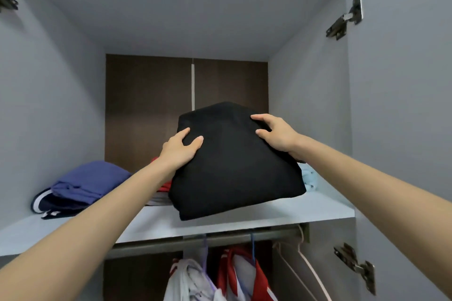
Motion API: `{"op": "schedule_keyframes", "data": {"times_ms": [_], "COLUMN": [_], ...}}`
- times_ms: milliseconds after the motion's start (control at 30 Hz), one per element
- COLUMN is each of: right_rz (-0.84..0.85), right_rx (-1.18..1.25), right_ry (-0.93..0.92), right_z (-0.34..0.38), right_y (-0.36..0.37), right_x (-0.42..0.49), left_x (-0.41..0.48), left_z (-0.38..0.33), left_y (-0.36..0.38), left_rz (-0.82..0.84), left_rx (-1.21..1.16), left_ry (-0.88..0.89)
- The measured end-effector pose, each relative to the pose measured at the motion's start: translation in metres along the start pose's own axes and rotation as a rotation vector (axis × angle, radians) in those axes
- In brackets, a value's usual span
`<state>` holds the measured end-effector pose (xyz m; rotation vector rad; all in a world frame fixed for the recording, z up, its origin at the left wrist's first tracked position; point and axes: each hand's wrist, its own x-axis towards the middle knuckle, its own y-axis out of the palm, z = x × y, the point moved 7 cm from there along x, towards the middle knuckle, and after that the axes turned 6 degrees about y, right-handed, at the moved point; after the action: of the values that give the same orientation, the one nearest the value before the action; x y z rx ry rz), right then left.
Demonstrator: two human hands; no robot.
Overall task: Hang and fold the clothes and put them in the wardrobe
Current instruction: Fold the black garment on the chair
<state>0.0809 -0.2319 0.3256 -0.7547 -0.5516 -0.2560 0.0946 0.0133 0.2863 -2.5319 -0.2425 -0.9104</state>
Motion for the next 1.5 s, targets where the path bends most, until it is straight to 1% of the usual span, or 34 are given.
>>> {"op": "schedule_keyframes", "data": {"times_ms": [133,233,367,467,567,633,700,767,867,967,1033,1133,1167,1233,1300,1367,1500], "right_rz": [-0.061,-0.071,-0.108,-0.117,-0.139,-0.147,-0.154,-0.113,0.046,0.185,0.226,0.293,0.283,0.174,0.050,-0.034,-0.138], "right_rx": [-0.080,-0.140,-0.261,-0.360,-0.436,-0.504,-0.586,-0.655,-0.686,-0.700,-0.692,-0.689,-0.666,-0.560,-0.529,-0.539,-0.482], "right_ry": [0.030,0.102,0.201,0.249,0.284,0.307,0.323,0.316,0.266,0.299,0.344,0.374,0.378,0.397,0.357,0.311,0.237], "right_z": [-0.018,-0.033,-0.056,-0.075,-0.093,-0.108,-0.124,-0.135,-0.134,-0.135,-0.149,-0.174,-0.178,-0.178,-0.169,-0.160,-0.135], "right_y": [-0.002,-0.006,-0.018,-0.028,-0.042,-0.048,-0.048,-0.036,-0.007,0.014,0.024,0.045,0.047,0.038,0.022,0.006,-0.017], "right_x": [0.067,0.116,0.172,0.207,0.238,0.251,0.257,0.258,0.257,0.248,0.236,0.219,0.216,0.214,0.212,0.207,0.186], "left_x": [0.067,0.117,0.169,0.200,0.225,0.235,0.236,0.232,0.230,0.234,0.232,0.225,0.222,0.216,0.211,0.208,0.193], "left_z": [0.016,0.025,0.034,0.033,0.030,0.031,0.040,0.055,0.074,0.078,0.076,0.074,0.074,0.073,0.069,0.063,0.048], "left_y": [0.032,0.059,0.103,0.135,0.164,0.186,0.212,0.233,0.243,0.241,0.242,0.244,0.244,0.242,0.237,0.230,0.214], "left_rz": [0.006,0.056,0.151,0.202,0.195,0.180,0.220,0.289,0.376,0.351,0.334,0.362,0.371,0.385,0.402,0.411,0.425], "left_rx": [-0.062,-0.072,-0.285,-0.416,-0.530,-0.551,-0.526,-0.477,-0.458,-0.327,-0.242,-0.179,-0.171,-0.169,-0.167,-0.127,0.006], "left_ry": [0.026,0.036,-0.010,-0.044,-0.072,-0.087,-0.106,-0.161,-0.212,-0.151,-0.103,-0.073,-0.072,-0.075,-0.076,-0.073,-0.110]}}
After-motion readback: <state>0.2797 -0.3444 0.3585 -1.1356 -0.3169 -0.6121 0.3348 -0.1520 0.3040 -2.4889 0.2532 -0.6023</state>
